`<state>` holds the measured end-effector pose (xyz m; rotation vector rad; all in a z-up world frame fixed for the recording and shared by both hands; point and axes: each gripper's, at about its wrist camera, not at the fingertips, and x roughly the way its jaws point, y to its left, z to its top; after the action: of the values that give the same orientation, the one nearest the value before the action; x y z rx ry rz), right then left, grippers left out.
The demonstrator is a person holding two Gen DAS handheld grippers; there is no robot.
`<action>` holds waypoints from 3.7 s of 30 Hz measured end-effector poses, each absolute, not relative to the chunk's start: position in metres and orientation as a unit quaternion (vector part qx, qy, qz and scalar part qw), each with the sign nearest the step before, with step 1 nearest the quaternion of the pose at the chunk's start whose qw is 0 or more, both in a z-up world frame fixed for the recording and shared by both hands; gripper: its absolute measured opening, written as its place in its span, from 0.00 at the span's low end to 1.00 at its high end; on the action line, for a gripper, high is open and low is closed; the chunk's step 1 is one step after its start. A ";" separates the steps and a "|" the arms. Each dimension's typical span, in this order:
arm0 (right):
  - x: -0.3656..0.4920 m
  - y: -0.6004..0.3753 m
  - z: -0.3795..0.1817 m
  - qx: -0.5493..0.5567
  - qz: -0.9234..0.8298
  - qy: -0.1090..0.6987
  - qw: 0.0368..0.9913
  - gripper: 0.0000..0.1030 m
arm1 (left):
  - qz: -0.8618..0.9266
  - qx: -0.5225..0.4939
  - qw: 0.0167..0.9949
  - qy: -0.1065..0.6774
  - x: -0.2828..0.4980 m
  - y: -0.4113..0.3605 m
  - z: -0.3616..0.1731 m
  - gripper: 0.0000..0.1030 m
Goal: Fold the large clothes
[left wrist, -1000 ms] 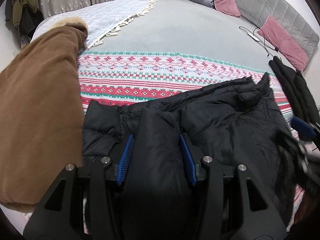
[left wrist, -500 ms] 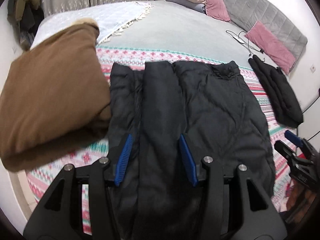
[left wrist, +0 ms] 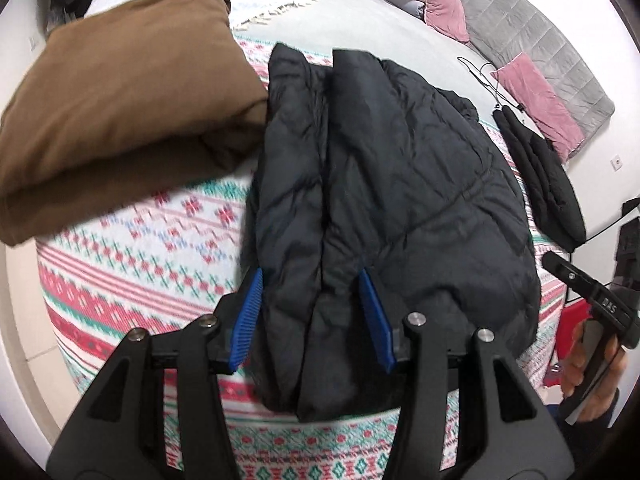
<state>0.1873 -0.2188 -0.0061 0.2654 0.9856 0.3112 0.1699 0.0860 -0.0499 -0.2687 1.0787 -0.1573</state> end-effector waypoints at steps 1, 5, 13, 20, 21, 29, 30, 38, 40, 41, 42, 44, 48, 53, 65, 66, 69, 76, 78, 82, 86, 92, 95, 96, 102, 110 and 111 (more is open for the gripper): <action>0.188 -0.219 -0.008 0.132 0.153 0.474 0.857 0.78 | -0.079 -0.130 0.846 0.511 0.168 0.086 -0.051 0.51; 0.188 -0.222 -0.015 0.159 0.163 0.486 0.844 0.78 | -0.092 -0.129 0.847 0.507 0.165 0.086 -0.056 0.57; 0.187 -0.241 -0.031 0.227 0.171 0.506 0.814 0.78 | -0.111 -0.207 0.822 0.519 0.172 0.101 -0.068 0.64; 0.185 -0.251 -0.039 0.266 0.182 0.515 0.794 0.79 | -0.143 -0.273 0.809 0.500 0.164 0.122 -0.064 0.64; 0.185 -0.253 -0.040 0.275 0.185 0.514 0.791 0.79 | -0.145 -0.280 0.808 0.498 0.163 0.126 -0.063 0.65; 0.186 -0.261 -0.052 0.335 0.194 0.517 0.763 0.81 | -0.151 -0.271 0.805 0.506 0.161 0.117 -0.071 0.72; 0.186 -0.261 -0.053 0.338 0.195 0.519 0.761 0.81 | -0.151 -0.272 0.803 0.508 0.161 0.118 -0.072 0.72; 0.189 -0.254 -0.071 0.355 0.206 0.533 0.740 0.85 | -0.147 -0.274 0.799 0.514 0.157 0.120 -0.083 0.76; 0.189 -0.251 -0.075 0.360 0.207 0.534 0.736 0.85 | -0.149 -0.279 0.798 0.513 0.155 0.121 -0.086 0.76; 0.189 -0.249 -0.076 0.359 0.207 0.534 0.737 0.85 | -0.150 -0.281 0.798 0.512 0.154 0.121 -0.088 0.76; 0.190 -0.247 -0.076 0.357 0.208 0.534 0.738 0.85 | -0.151 -0.285 0.797 0.511 0.153 0.120 -0.089 0.76; 0.190 -0.245 -0.076 0.356 0.211 0.534 0.737 0.85 | -0.156 -0.296 0.794 0.508 0.152 0.124 -0.092 0.77; 0.194 -0.241 -0.074 0.359 0.213 0.532 0.737 0.85 | -0.162 -0.316 0.789 0.501 0.149 0.130 -0.098 0.77; 0.193 -0.228 -0.067 0.334 0.212 0.525 0.753 0.80 | -0.158 -0.300 0.800 0.496 0.142 0.128 -0.099 0.77; 0.192 -0.225 -0.070 0.327 0.212 0.525 0.757 0.75 | -0.158 -0.312 0.797 0.492 0.140 0.133 -0.102 0.75; 0.192 -0.223 -0.069 0.323 0.212 0.525 0.759 0.75 | -0.155 -0.309 0.799 0.491 0.139 0.133 -0.102 0.74; 0.190 -0.223 -0.068 0.316 0.211 0.523 0.763 0.72 | -0.152 -0.303 0.802 0.491 0.140 0.130 -0.099 0.64; 0.186 -0.208 -0.053 0.269 0.203 0.509 0.792 0.56 | -0.153 -0.274 0.817 0.484 0.143 0.112 -0.089 0.36; 0.185 -0.204 -0.047 0.253 0.202 0.503 0.801 0.49 | -0.149 -0.270 0.821 0.481 0.144 0.111 -0.087 0.32; 0.184 -0.197 -0.040 0.229 0.199 0.494 0.815 0.42 | -0.144 -0.260 0.829 0.474 0.146 0.100 -0.081 0.24; 0.181 -0.186 -0.036 0.201 0.190 0.486 0.829 0.39 | -0.141 -0.258 0.830 0.475 0.148 0.097 -0.084 0.27; 0.177 -0.174 -0.032 0.162 0.179 0.480 0.843 0.37 | -0.149 -0.276 0.817 0.484 0.152 0.094 -0.093 0.38; 0.177 -0.170 -0.031 0.154 0.176 0.478 0.847 0.36 | -0.150 -0.292 0.811 0.485 0.154 0.095 -0.099 0.40; 0.176 -0.171 -0.030 0.153 0.175 0.478 0.847 0.36 | -0.151 -0.297 0.808 0.485 0.154 0.095 -0.100 0.40; 0.174 -0.172 -0.027 0.150 0.180 0.472 0.850 0.28 | -0.153 -0.299 0.810 0.481 0.157 0.094 -0.097 0.23; 0.166 -0.162 -0.014 0.112 0.179 0.449 0.868 0.23 | -0.145 -0.291 0.824 0.465 0.153 0.098 -0.087 0.15; 0.165 -0.160 -0.012 0.107 0.179 0.445 0.871 0.22 | -0.145 -0.289 0.826 0.461 0.152 0.098 -0.084 0.14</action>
<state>0.1650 -0.1603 -0.0116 0.2238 0.9295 0.3736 0.1517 0.0982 -0.0844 -0.6143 0.9804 -0.3071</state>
